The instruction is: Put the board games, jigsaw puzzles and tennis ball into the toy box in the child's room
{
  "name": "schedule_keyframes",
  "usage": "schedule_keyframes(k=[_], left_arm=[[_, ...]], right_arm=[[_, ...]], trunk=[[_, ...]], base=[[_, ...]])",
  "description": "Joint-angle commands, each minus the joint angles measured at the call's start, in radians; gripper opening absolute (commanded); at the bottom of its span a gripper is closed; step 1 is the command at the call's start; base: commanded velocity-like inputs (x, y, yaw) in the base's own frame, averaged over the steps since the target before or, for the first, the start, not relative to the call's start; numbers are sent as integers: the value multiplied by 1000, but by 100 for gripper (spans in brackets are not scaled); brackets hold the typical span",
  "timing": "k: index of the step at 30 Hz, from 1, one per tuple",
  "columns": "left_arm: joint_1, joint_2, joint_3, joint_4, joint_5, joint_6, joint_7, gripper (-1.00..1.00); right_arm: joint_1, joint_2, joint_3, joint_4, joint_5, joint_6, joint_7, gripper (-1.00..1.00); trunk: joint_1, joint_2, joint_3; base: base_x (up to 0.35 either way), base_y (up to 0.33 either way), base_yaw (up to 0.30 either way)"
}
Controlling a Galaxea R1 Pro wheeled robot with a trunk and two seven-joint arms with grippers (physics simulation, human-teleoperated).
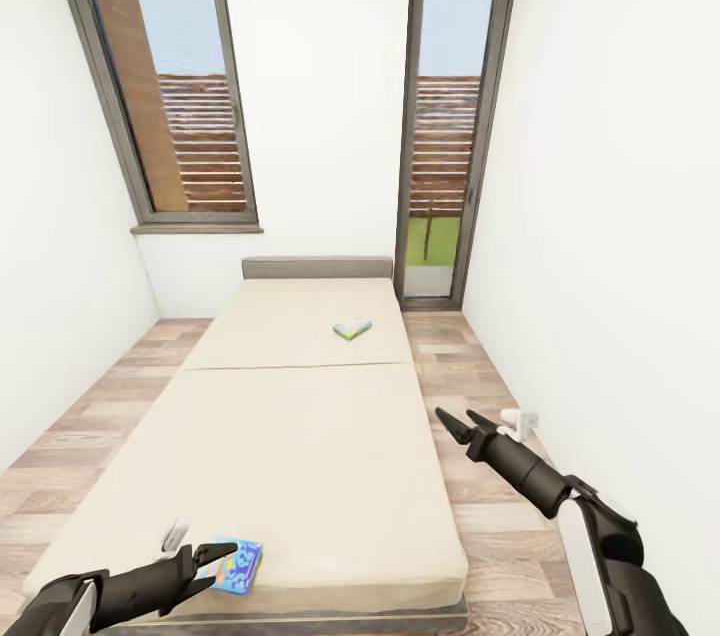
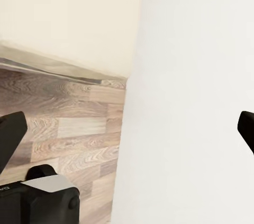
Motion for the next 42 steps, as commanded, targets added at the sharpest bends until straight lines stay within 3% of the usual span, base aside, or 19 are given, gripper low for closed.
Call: schedule_keyframes(k=[1, 8, 17, 29, 33, 36, 41, 42], left_arm=[[-1, -1, 2, 2, 2, 0, 12, 100], [-1, -2, 8, 32, 5, -18, 78, 100], [-1, -1, 48, 40, 4, -30, 88, 100], [-1, -1, 55, 40, 3, -32, 88, 100], [-1, 0, 55, 41, 3, -32, 88, 100], [-1, 0, 55, 42, 3, -32, 88, 100], [-1, 1, 55, 42, 3, -32, 88, 100], [-1, 1, 55, 42, 3, -32, 88, 100]], right_arm=[[-1, 3, -3, -9, -7, 42, 3, 100], [0, 6, -3, -31, -8, 167, 8, 100], [0, 7, -6, -33, -9, 181, 11, 100], [1, 9, 0, -47, -11, 181, 22, 100], [1, 30, 50, -72, -17, 186, 54, 100], [1, 37, 63, -75, -22, 192, 59, 100], [1, 40, 70, -77, -91, 235, 61, 100], [1, 40, 69, -77, -121, 248, 61, 100]], trunk=[[4, -9, -5], [31, -58, -27], [66, -121, -55], [112, -205, -93], [127, -233, -105], [138, -254, -114], [158, -289, -130], [161, -296, -133]], base=[[0, 0, 0], [0, 0, 0], [0, 0, 0], [0, 0, 0], [0, 0, 0], [0, 0, 0], [-101, 0, 0], [-130, 0, 0]])
